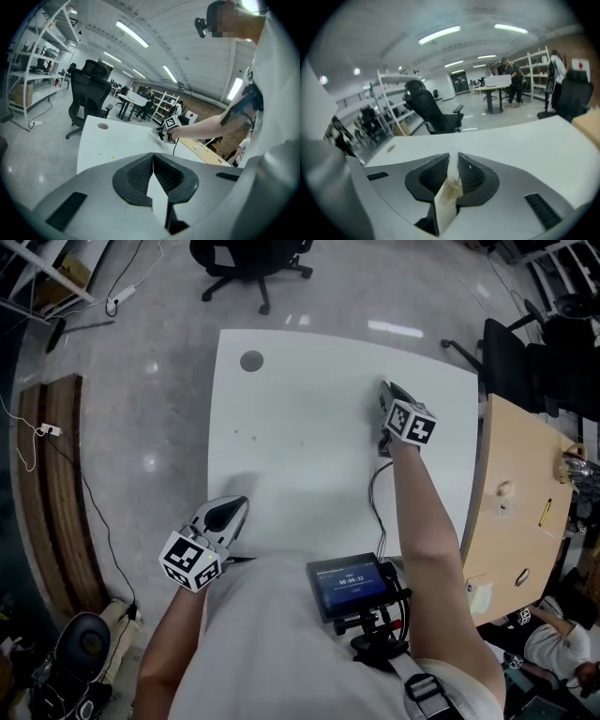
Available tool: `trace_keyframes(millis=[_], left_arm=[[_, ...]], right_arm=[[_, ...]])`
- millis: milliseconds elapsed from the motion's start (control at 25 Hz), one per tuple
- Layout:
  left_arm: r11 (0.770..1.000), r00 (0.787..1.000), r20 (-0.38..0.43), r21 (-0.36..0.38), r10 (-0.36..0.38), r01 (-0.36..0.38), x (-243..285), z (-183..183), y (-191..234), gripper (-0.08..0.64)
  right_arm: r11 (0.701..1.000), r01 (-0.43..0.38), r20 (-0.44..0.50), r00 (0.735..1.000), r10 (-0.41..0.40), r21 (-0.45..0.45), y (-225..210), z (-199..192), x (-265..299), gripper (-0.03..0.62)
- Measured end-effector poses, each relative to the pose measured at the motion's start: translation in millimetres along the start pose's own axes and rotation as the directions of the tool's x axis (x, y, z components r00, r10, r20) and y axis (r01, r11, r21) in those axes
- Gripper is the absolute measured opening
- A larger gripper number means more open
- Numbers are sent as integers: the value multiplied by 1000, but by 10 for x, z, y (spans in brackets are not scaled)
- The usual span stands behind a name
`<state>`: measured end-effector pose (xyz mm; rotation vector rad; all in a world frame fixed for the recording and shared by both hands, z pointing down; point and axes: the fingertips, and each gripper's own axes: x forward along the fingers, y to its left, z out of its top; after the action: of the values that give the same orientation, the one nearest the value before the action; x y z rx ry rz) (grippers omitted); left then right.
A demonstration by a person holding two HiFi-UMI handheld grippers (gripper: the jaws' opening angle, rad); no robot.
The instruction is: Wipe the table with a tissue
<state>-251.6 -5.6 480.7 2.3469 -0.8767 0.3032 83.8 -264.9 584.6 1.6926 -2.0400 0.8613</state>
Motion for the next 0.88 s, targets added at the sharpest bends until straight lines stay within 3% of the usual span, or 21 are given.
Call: trace_keyframes(millis=[40,120,160,240,360,480,520,640,720,800,880], left_arm=[[1000,1000,3,1,-1,1,9,4,-2,6],[1000,1000,5,3,-6,6,36,-1,-13,6],[1000,1000,5,3,-9,9,54,-4,-26,6],[1000,1000,6,2,-18,18,90,-2,-66,6],[1000,1000,2,4,-29,29,91,-14,-140,6],[1000,1000,5,4,-24,24,-34,-49,-137,6],[1000,1000,10,4,-18,18,-73,-54,-118,6],[1000,1000,20,1,0,0,-110,-51,-93,6],[1000,1000,19,-7,8,-7,-120,-61,-131,6],[1000,1000,21,-7,12,-12,-121,-49,-148,6],[1000,999,38,3,20,-20,-104,18,-98,6]], right_arm=[[994,-88,17,996,87,70,122,-17,-56,64],[953,-267,8,963,269,143,456,-143,-192,64],[935,-333,-27,941,338,126,633,-254,-268,64],[911,-412,-137,903,408,1,941,-513,-401,64],[874,-434,-251,890,380,-217,1205,-791,-445,64],[839,-433,-258,896,361,-330,1489,-826,-353,64],[814,-450,-263,890,373,-368,1624,-825,-320,64],[692,-524,-312,852,421,-496,2025,-877,-257,64],[627,-538,-344,843,414,-564,2145,-976,-238,64],[590,-535,-373,845,384,-605,2145,-1092,-209,64],[574,-525,-369,851,373,-629,2133,-1078,-132,64]])
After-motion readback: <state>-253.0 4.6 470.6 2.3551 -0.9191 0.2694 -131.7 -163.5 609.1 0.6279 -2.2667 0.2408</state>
